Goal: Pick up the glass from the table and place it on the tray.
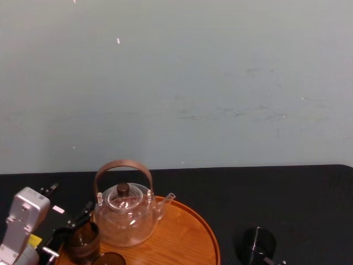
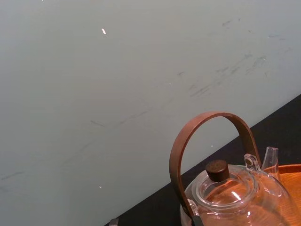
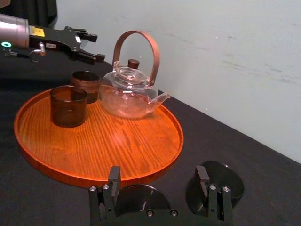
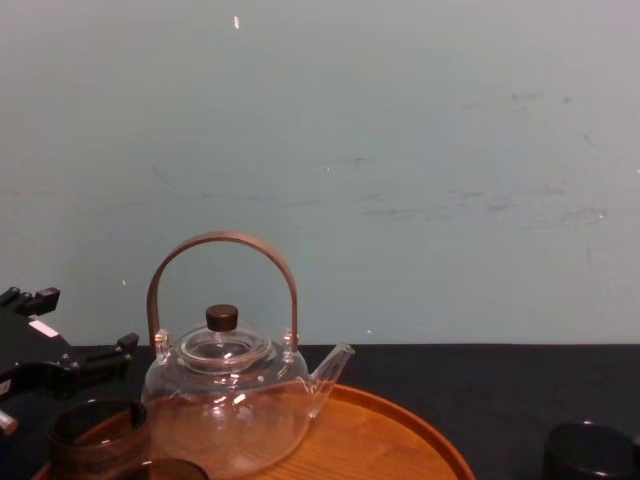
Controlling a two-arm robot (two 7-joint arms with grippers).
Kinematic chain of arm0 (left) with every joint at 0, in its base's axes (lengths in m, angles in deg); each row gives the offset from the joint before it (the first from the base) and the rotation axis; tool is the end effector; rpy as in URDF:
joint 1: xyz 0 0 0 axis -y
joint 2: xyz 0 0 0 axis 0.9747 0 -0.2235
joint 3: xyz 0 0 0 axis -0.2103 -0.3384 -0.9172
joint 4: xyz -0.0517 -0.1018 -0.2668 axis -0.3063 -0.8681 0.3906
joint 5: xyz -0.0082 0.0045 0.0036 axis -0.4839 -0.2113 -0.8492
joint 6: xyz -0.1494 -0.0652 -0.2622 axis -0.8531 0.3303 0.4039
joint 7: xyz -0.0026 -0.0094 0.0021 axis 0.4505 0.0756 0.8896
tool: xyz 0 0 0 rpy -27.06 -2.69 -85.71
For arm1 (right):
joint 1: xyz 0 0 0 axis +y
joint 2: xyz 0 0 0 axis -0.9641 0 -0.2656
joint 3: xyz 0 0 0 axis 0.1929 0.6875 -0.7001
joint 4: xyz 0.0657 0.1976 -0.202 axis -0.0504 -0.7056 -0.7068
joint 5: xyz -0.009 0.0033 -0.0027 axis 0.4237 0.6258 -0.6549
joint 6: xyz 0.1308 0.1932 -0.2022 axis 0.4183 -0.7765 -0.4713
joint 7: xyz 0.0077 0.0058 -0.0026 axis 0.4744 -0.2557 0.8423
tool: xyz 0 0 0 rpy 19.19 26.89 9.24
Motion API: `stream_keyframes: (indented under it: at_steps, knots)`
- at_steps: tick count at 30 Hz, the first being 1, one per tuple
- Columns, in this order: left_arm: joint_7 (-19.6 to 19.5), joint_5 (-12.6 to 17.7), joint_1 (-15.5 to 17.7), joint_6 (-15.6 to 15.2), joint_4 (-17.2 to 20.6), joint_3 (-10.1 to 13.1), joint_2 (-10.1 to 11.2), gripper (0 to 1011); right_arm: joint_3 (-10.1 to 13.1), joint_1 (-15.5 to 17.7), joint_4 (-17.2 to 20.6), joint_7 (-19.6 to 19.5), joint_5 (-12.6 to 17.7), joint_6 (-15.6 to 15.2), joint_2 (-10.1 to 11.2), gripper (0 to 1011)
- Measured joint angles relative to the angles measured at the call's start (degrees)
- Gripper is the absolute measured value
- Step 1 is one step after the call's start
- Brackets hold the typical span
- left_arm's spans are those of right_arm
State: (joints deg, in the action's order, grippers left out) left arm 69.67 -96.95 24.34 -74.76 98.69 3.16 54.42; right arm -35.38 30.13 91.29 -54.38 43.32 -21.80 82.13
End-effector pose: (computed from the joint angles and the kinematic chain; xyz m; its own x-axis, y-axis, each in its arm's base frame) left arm 0.3580 0.0828 -0.3024 0.2922 0.8804 0.3735 -0.9553 0.2872 0.0703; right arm 0.2260 -0.0419 -0.3086 0.6093 -0.7507 0.2555 0.7912 0.5970 -0.1326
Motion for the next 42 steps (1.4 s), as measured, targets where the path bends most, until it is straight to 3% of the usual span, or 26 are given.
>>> stream_keyframes:
  at_steps: [42]
  knots:
    - [0.0,0.0,0.0,0.0,0.0,0.0,0.0,1002,4.11,3.58,-2.13,6.0,-0.2,-0.78,-4.52,1002]
